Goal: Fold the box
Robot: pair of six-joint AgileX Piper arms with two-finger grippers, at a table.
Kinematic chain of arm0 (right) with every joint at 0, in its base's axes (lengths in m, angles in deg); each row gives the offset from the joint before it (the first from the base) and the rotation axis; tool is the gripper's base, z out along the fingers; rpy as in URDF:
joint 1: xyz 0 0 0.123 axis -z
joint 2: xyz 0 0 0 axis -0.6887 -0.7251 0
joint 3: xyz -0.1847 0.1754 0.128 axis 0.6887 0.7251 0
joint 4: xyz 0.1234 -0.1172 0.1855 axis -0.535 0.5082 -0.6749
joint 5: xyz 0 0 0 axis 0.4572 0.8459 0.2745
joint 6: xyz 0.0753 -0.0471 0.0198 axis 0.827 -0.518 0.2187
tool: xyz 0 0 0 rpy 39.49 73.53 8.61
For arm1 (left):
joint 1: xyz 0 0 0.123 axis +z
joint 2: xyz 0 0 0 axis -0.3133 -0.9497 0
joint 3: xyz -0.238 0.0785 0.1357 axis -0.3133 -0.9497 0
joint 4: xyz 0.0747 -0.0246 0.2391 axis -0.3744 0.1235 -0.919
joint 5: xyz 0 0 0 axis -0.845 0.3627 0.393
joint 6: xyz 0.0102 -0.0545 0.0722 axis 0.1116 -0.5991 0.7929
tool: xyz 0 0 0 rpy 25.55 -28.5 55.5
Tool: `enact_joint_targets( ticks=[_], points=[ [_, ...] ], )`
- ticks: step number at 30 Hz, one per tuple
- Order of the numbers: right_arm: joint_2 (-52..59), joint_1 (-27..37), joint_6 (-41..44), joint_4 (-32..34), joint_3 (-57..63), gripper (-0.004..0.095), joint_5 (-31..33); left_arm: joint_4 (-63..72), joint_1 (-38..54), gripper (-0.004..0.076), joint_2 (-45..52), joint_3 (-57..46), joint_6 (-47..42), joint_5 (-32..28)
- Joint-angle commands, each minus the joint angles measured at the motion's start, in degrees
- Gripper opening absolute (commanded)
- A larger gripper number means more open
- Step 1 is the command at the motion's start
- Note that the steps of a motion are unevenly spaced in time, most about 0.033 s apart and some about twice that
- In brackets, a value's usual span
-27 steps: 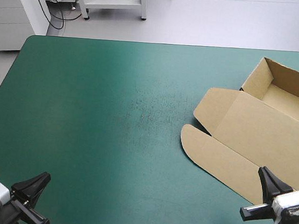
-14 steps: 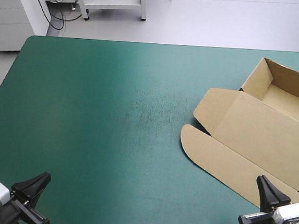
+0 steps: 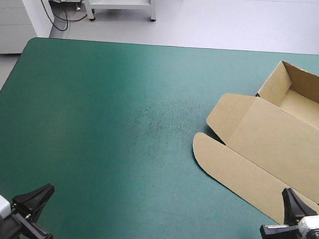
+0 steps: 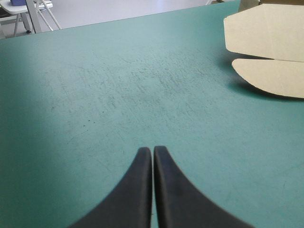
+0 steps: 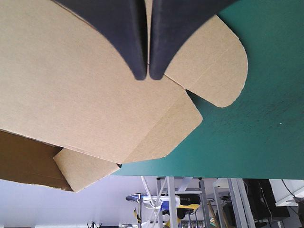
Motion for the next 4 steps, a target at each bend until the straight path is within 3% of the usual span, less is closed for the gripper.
enact_joint_targets(
  ticks=[1, 4],
  points=[
    [1.2, -0.1, -0.1, 0.6, -1.0, -0.0002, -4.7, 0.9, -0.2, -0.0008, -0.6, 1.2, 0.0, -4.6],
    [1.2, -0.1, -0.1, 0.6, -1.0, -0.0003, -4.8, 0.9, -0.2, -0.0008, -0.6, 1.2, 0.0, -4.6]
  ],
)
